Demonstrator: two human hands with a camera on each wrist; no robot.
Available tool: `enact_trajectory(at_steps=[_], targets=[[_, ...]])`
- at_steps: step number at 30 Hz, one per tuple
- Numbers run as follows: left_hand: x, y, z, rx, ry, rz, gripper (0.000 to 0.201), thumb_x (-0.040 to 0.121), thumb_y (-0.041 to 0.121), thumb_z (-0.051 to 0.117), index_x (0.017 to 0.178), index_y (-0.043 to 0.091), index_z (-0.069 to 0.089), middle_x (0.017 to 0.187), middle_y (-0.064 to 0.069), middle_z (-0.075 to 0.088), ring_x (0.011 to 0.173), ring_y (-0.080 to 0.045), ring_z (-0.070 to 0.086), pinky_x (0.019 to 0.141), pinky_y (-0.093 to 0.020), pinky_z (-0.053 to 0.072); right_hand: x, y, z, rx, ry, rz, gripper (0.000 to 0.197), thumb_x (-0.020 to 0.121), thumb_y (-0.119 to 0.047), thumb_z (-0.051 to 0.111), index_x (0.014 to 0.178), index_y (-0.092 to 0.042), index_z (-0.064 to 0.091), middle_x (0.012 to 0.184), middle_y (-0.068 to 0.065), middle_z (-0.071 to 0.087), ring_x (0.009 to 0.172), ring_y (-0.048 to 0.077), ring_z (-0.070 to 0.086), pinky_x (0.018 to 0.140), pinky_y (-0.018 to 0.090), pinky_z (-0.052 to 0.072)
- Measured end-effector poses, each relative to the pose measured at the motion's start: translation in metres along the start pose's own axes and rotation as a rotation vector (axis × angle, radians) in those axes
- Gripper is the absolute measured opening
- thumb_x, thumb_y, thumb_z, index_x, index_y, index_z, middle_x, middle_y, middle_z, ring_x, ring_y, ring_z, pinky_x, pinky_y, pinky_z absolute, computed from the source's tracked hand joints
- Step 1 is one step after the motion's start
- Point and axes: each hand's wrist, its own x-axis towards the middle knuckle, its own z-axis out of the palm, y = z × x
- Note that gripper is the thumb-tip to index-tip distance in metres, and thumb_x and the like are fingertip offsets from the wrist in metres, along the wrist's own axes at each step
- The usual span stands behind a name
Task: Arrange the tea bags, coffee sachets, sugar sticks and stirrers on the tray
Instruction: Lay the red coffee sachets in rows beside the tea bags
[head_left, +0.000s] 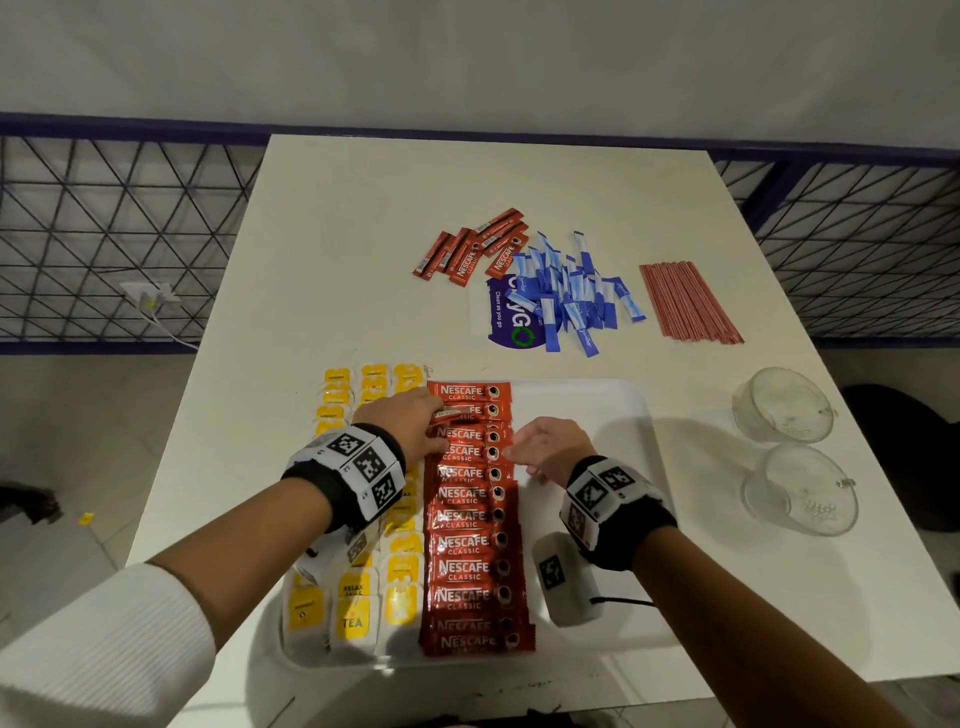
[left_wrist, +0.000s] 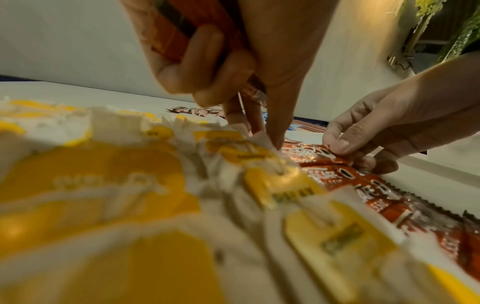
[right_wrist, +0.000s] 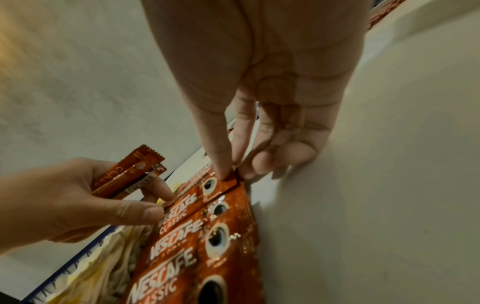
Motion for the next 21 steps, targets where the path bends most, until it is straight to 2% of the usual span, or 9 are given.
enact_trajectory(at_steps=[5, 9, 12, 18, 21], targets=[[-0.0001, 0.0003, 0.0001, -0.017, 0.021, -0.013, 0.046, 0.092, 0.043, 0.051, 0.133, 0.023, 0.043, 0.134, 0.006, 0.043, 0.119, -0.016, 0.048, 0.091, -0.032, 0.043, 0.0020, -0.0025, 0.0008, -0.007, 0.006, -0.007, 0.019, 0.080, -0.019, 0.070, 0.075, -0.020, 0.051, 0.077, -0.004, 0.057, 0.070, 0.012, 0.053, 0.062, 0.022, 0.045], [0.0006, 0.0012, -0.0002, -0.012, 0.011, -0.025, 0.047, 0.091, 0.043, 0.052, 0.133, 0.024, 0.043, 0.135, 0.005, 0.044, 0.121, -0.016, 0.048, 0.093, -0.033, 0.043, 0.0030, -0.0052, 0.0017, -0.023, 0.011, -0.013, 0.019, 0.081, -0.020, 0.069, 0.075, -0.021, 0.051, 0.086, 0.001, 0.060, 0.079, 0.016, 0.055, 0.068, 0.026, 0.045], [0.0009, 0.0016, 0.0001, -0.007, -0.001, -0.036, 0.047, 0.091, 0.043, 0.051, 0.133, 0.023, 0.043, 0.134, 0.004, 0.044, 0.121, -0.017, 0.047, 0.093, -0.033, 0.043, 0.0034, -0.0050, 0.0018, -0.024, 0.011, -0.025, 0.018, 0.081, -0.019, 0.068, 0.076, -0.021, 0.051, 0.091, 0.004, 0.062, 0.079, 0.016, 0.056, 0.066, 0.025, 0.045], [0.0002, 0.0018, -0.0001, -0.056, 0.002, -0.057, 0.045, 0.091, 0.043, 0.052, 0.129, 0.022, 0.047, 0.128, 0.002, 0.047, 0.117, -0.018, 0.049, 0.092, -0.033, 0.043, 0.0046, -0.0028, 0.0001, -0.018, -0.014, -0.049, 0.017, 0.083, -0.021, 0.067, 0.082, -0.020, 0.050, 0.079, -0.003, 0.057, 0.069, 0.010, 0.053, 0.064, 0.023, 0.044], [-0.0019, 0.0012, -0.0021, -0.110, 0.016, -0.049, 0.044, 0.089, 0.043, 0.054, 0.126, 0.020, 0.050, 0.123, 0.000, 0.050, 0.113, -0.018, 0.050, 0.092, -0.033, 0.044, 0.0053, -0.0008, -0.0032, -0.009, -0.022, -0.068, 0.019, 0.081, -0.025, 0.068, 0.080, -0.023, 0.049, 0.081, -0.003, 0.058, 0.072, 0.012, 0.055, 0.067, 0.026, 0.046]])
